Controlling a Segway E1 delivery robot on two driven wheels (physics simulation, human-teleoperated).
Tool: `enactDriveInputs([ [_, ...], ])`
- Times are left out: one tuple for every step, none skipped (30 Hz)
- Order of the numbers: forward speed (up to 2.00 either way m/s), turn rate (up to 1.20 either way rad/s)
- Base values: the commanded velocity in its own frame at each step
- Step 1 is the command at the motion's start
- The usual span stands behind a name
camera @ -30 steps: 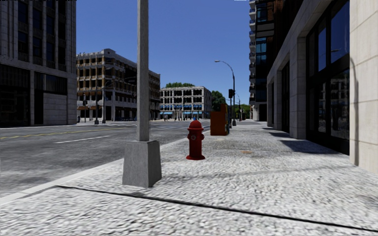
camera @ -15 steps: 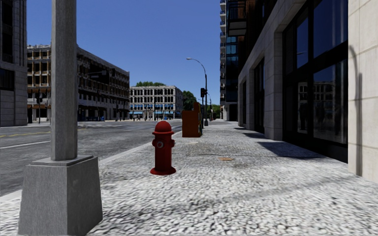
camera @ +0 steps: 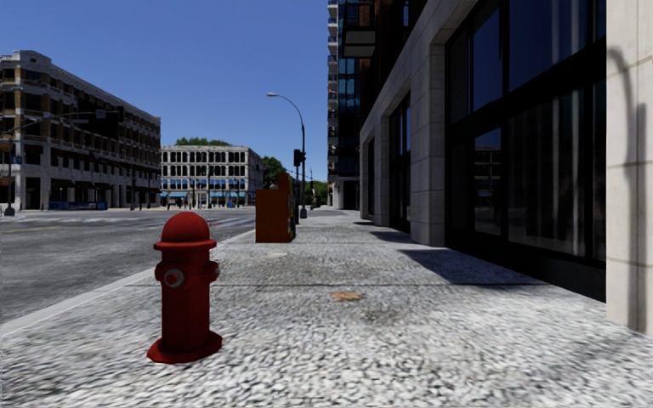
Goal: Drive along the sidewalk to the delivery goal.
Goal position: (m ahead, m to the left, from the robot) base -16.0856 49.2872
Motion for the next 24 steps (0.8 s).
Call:
enactDriveInputs([
  [2.00, -0.44],
  [2.00, -0.37],
  [2.00, -0.32],
  [2.00, -0.31],
  [2.00, -0.31],
  [2.00, -0.31],
  [2.00, -0.31],
  [2.00, -0.31],
  [2.00, -0.29],
  [2.00, -0.28],
  [2.00, -0.28],
  [2.00, -0.28],
  [2.00, -0.28],
  [2.00, -0.28],
  [2.00, -0.28],
  [2.00, -0.28],
  [2.00, -0.27],
  [2.00, -0.24],
  [2.00, -0.18],
  [2.00, -0.13],
  [2.00, -0.08],
  [2.00, 0.00],
  [2.00, 0.00],
  [2.00, 0.00],
])
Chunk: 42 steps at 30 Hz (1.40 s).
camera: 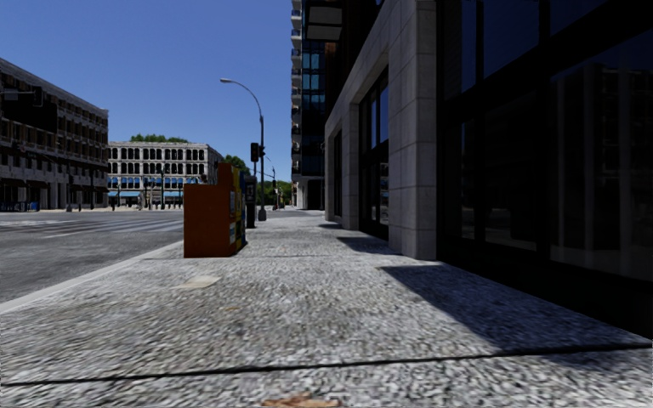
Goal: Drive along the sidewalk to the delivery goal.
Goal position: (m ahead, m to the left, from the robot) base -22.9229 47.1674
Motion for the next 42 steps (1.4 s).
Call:
enactDriveInputs([
  [2.00, 0.00],
  [2.00, 0.00],
  [2.00, 0.00],
  [2.00, 0.00],
  [2.00, 0.00],
  [2.00, 0.00],
  [2.00, 0.00],
  [2.00, 0.00],
  [2.00, 0.00],
  [2.00, 0.00],
  [2.00, 0.00],
  [2.00, 0.00],
  [2.00, 0.00],
  [2.00, 0.00],
  [2.00, 0.00],
  [2.00, 0.00],
  [2.00, 0.00],
  [2.00, 0.00],
  [2.00, 0.00],
  [2.00, 0.00],
  [2.00, 0.00],
  [2.00, 0.00],
  [2.00, 0.00],
  [2.00, 0.00],
  [2.00, 0.00],
  [2.00, 0.00],
  [2.00, 0.00],
  [2.00, 0.00],
  [2.00, 0.00],
  [2.00, 0.00],
  [2.00, 0.00],
  [2.00, 0.00],
  [2.00, 0.00],
  [2.00, 0.00],
  [2.00, 0.00],
  [2.00, 0.00],
  [2.00, 0.00],
  [2.00, 0.00],
  [2.00, 0.00],
  [2.00, 0.00],
  [2.00, 0.00],
  [2.00, 0.00],
])
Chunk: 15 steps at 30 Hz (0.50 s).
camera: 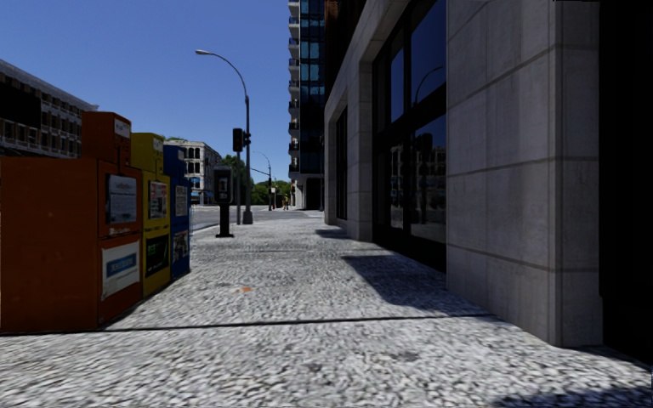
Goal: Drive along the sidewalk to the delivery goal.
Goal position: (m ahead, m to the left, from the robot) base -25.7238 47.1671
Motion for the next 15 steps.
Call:
enactDriveInputs([
  [2.00, 0.00],
  [2.00, 0.00],
  [2.00, 0.00],
  [2.00, 0.00],
  [2.00, 0.07],
  [2.00, 0.08],
  [2.00, 0.09],
  [2.00, 0.09],
  [2.00, 0.09],
  [2.00, 0.10],
  [2.00, 0.10],
  [2.00, 0.10],
  [2.00, 0.10],
  [2.00, 0.13],
  [2.00, 0.19],
])
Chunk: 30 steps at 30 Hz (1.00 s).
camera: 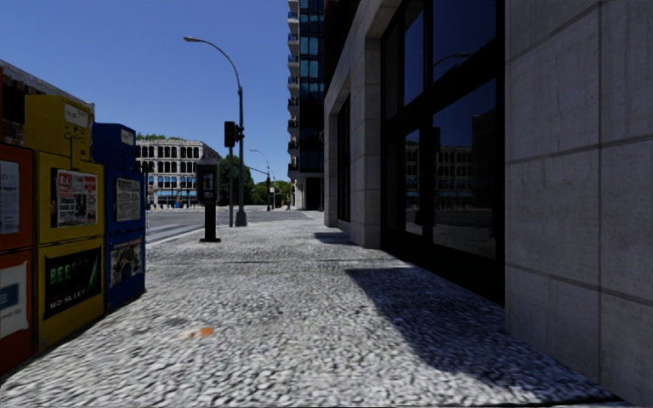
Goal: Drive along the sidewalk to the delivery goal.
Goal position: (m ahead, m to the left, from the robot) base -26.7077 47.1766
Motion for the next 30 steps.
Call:
enactDriveInputs([
  [2.00, 0.25],
  [2.00, 0.31],
  [2.00, 0.33],
  [2.00, 0.33],
  [2.00, 0.34],
  [2.00, 0.34],
  [2.00, 0.34],
  [2.00, 0.34],
  [2.00, 0.34],
  [2.00, 0.34],
  [2.00, 0.34],
  [2.00, 0.34],
  [2.00, 0.34],
  [2.00, 0.38],
  [2.00, 0.42],
  [2.00, 0.46],
  [2.00, 0.48],
  [1.93, 0.48],
  [1.84, 0.49],
  [1.80, 0.49],
  [1.79, 0.49],
  [1.78, 0.49],
  [1.78, 0.49],
  [1.78, 0.49],
  [1.78, 0.49],
  [1.78, 0.49],
  [1.78, 0.49],
  [1.78, 0.49],
  [1.78, 0.49],
  [1.78, 0.49],
])
